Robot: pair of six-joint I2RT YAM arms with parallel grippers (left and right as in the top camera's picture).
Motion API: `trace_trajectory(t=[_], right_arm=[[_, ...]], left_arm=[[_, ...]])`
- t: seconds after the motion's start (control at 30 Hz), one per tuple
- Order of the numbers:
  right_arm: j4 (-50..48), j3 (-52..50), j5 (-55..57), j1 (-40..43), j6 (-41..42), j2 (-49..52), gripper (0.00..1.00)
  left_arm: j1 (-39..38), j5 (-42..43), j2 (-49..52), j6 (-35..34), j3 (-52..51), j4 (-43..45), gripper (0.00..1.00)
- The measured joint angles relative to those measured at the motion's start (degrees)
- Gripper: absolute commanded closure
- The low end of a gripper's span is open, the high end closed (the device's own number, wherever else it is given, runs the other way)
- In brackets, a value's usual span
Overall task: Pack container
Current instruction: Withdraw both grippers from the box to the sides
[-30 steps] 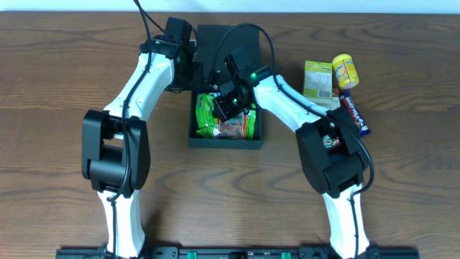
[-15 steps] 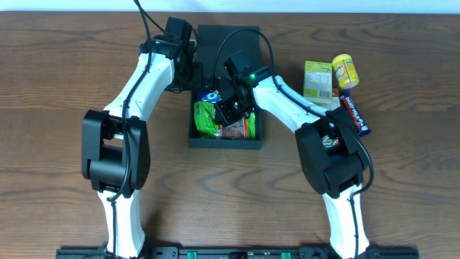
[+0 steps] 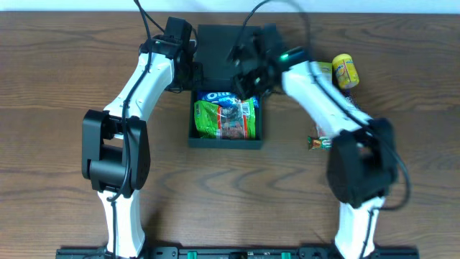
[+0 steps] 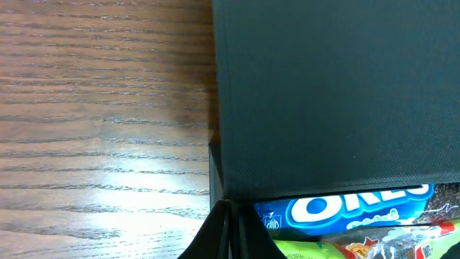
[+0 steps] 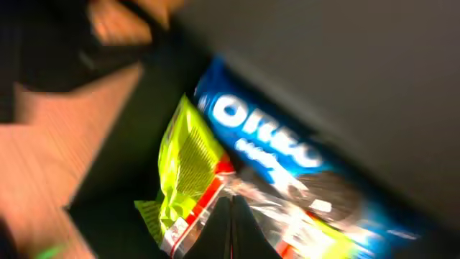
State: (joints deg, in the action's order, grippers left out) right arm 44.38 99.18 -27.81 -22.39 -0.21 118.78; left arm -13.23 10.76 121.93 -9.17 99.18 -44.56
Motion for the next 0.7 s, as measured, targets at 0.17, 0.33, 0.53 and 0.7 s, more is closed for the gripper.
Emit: trace_trajectory(t=[0.17,0.33,0.53,0.7], right_arm=[[2.1,1.3,5.4,2.0,1.0,-4.0,0.99],[2.7,1.3,8.0,3.6,2.9,-3.9,0.99],[3.1,1.3,10.5,9.3,4.2,-4.1,0.49],[4.5,1.3,12.9,13.7,4.3,-5.1,0.01]], left_arm=[[0.0,0.0,0.0,0.0,0.0,0.0,0.94],[0.0,0.0,0.0,0.0,0.3,-0.5,0.94],[0.1,-0.5,0.7,0.2,4.1,-4.9,0.39],[0.2,-0.7,0.5,0.1,11.5,-7.9,0.05]])
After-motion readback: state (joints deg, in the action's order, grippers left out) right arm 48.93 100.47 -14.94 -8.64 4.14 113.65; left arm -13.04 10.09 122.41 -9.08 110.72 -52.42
